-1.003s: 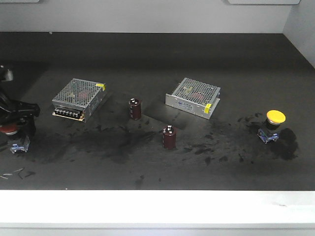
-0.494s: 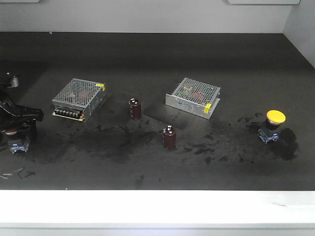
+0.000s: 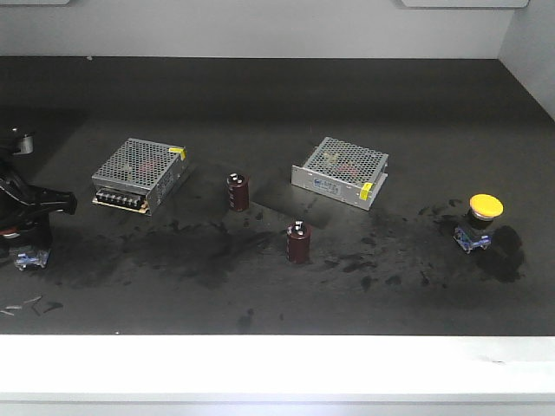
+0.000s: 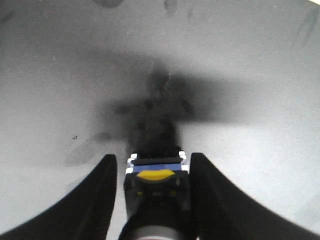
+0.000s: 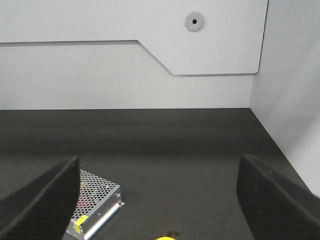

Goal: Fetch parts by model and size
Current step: 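Lift the red-capped button with the left gripper off the bench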

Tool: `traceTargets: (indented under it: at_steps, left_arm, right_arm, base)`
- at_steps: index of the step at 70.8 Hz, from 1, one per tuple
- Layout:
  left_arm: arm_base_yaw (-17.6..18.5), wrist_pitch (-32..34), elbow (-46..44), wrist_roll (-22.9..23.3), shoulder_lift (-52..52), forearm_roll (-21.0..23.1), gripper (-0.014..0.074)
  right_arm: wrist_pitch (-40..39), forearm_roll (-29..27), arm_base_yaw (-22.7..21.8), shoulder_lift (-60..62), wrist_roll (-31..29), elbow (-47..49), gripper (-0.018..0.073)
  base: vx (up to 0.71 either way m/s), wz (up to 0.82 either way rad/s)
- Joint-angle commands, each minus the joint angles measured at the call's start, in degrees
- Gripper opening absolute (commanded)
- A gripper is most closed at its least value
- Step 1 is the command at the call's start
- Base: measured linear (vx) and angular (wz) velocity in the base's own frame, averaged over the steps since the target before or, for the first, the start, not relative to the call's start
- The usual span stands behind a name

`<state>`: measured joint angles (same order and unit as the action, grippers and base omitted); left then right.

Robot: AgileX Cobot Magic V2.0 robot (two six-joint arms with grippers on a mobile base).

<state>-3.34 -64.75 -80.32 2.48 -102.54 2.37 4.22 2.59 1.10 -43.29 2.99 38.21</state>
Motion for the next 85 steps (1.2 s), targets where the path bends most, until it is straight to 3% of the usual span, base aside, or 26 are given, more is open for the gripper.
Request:
traceTargets:
  at_steps: [1,20,47,85]
  left_arm:
    - [0.4,1.1,-1.8,-0.8,3.6,0.4,-0.0007]
    - [0.4,4.1,1.7,-2.0,12.2,-0.2,-0.0005]
    - [0.4,19.4,20.8,-3.5,37.8,-0.1,-0.0005]
    - [0.4,30.8,39.0,-5.2,73.1,-0.1,-0.0005]
  right_arm:
    - [-4.2,0.1,0.0,0.0,-0.3,2.0,0.0594]
    - [-3.2,0.1,0.0,0.0,-0.3,2.0,0.0594]
    - [-2.9,0.1,0.0,0.0,-0.4,2.0,0.0594]
    - [-3.2,0.1,0.0,0.0,-0.4,2.0,0.0594]
  base:
    - [0.0,0.0]
    - [0.0,0.0]
    - [0.0,0.0]
    - [0.0,0.0]
